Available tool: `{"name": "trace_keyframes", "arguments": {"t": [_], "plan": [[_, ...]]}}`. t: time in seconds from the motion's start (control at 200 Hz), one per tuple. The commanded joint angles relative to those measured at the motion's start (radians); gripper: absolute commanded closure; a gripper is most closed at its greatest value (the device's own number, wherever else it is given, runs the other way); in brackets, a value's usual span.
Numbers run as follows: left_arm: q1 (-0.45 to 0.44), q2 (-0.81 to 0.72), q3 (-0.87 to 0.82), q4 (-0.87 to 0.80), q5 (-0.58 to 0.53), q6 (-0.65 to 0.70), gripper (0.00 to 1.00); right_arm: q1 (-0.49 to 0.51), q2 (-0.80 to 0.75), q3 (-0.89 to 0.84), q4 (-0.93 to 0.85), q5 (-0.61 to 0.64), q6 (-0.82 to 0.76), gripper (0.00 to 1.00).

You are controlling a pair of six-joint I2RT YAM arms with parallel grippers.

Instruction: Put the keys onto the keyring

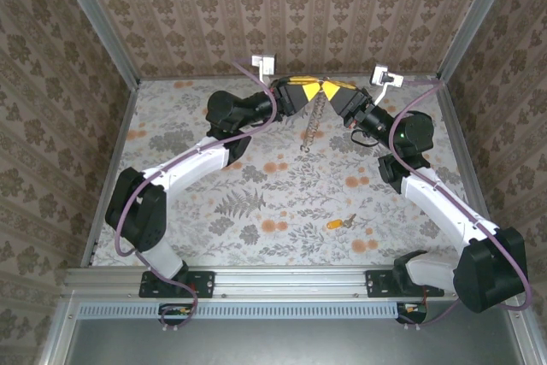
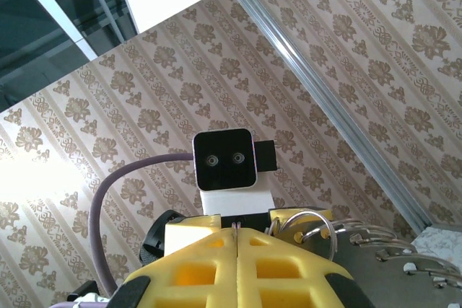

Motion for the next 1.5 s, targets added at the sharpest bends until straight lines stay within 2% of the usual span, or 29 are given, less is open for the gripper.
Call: {"name": "trace_keyframes", "arguments": {"t": [0.0, 0.43, 0.585, 0.73, 0.855, 1.045, 1.235, 1.45, 1.495], "plan": [[-0.008, 0.013, 0.002, 0.063, 0.01, -0.012, 0.68, -0.006, -0.024, 0.002, 0.045, 0.016, -0.008, 1.0], [-0.008, 0.003, -0.037, 0.108, -0.025, -0.021, 0.67, -0.011, -0.03, -0.012, 0.034, 0.048, -0.011, 1.0], [-0.01, 0.008, -0.034, 0.113, -0.028, -0.026, 0.75, -0.01, -0.029, -0.012, 0.037, 0.046, -0.009, 1.0], [-0.014, 0.019, -0.017, 0.113, -0.021, -0.028, 0.77, -0.01, -0.03, -0.012, 0.038, 0.042, -0.007, 1.0], [-0.019, 0.031, -0.005, 0.114, -0.015, -0.031, 0.84, -0.011, -0.03, -0.015, 0.04, 0.041, -0.007, 1.0], [-0.028, 0.037, 0.002, 0.114, -0.01, -0.03, 0.83, -0.012, -0.034, -0.016, 0.041, 0.04, -0.009, 1.0], [-0.03, 0.037, 0.006, 0.115, -0.013, -0.025, 1.0, -0.015, -0.041, -0.019, 0.034, 0.04, -0.009, 1.0], [-0.029, 0.019, 0.006, 0.093, -0.002, 0.007, 1.0, -0.025, -0.068, -0.021, -0.028, 0.03, -0.016, 1.0], [-0.027, 0.011, 0.003, 0.077, 0.002, 0.022, 1.0, -0.031, -0.086, -0.024, -0.063, 0.036, -0.021, 0.88]]}}
